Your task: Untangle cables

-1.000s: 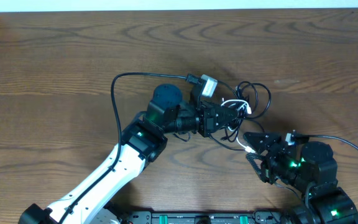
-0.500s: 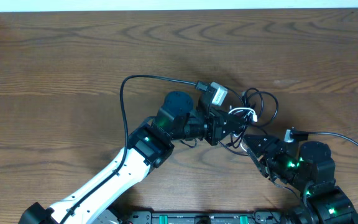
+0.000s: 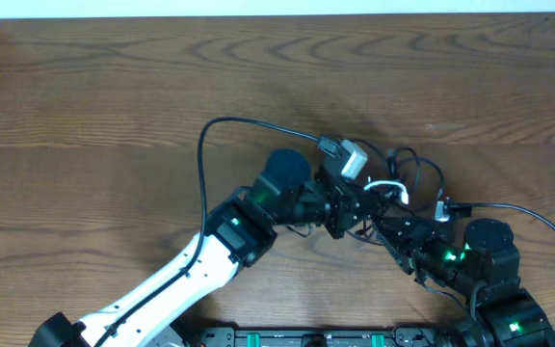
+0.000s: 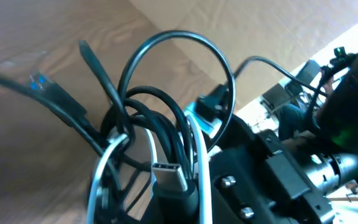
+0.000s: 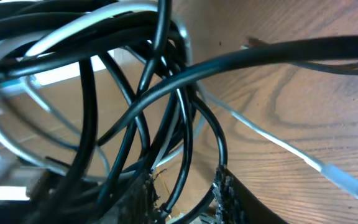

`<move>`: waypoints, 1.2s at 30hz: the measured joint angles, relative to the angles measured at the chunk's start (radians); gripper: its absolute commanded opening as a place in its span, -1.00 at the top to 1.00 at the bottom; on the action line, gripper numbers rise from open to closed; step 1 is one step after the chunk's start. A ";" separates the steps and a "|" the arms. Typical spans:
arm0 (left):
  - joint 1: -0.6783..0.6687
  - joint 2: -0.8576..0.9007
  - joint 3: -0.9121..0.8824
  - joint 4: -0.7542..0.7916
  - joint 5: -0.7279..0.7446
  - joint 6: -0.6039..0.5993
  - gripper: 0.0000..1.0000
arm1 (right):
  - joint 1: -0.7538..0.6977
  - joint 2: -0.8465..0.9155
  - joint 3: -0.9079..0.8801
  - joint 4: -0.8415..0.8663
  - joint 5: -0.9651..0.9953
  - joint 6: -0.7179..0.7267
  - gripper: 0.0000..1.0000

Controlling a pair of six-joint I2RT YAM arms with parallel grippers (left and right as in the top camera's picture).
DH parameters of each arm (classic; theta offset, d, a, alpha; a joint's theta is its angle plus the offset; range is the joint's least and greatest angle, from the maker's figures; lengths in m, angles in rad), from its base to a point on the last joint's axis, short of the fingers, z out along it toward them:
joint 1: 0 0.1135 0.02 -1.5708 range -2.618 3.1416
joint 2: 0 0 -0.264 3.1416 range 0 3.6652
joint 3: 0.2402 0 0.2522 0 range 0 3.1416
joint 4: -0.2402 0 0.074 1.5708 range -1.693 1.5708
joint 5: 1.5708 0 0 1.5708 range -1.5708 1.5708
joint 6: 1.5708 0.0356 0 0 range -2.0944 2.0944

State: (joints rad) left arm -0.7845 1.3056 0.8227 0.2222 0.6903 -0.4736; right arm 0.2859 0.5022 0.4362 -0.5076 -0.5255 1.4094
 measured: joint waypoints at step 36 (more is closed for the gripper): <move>-0.095 0.000 0.008 -0.024 -0.200 -0.133 0.85 | 0.000 0.011 -0.009 0.035 0.093 0.039 0.42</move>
State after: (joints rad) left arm -0.8791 1.3052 0.8310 0.1986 0.4908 -0.6067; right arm 0.2859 0.5133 0.4274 -0.4725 -0.4328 1.4487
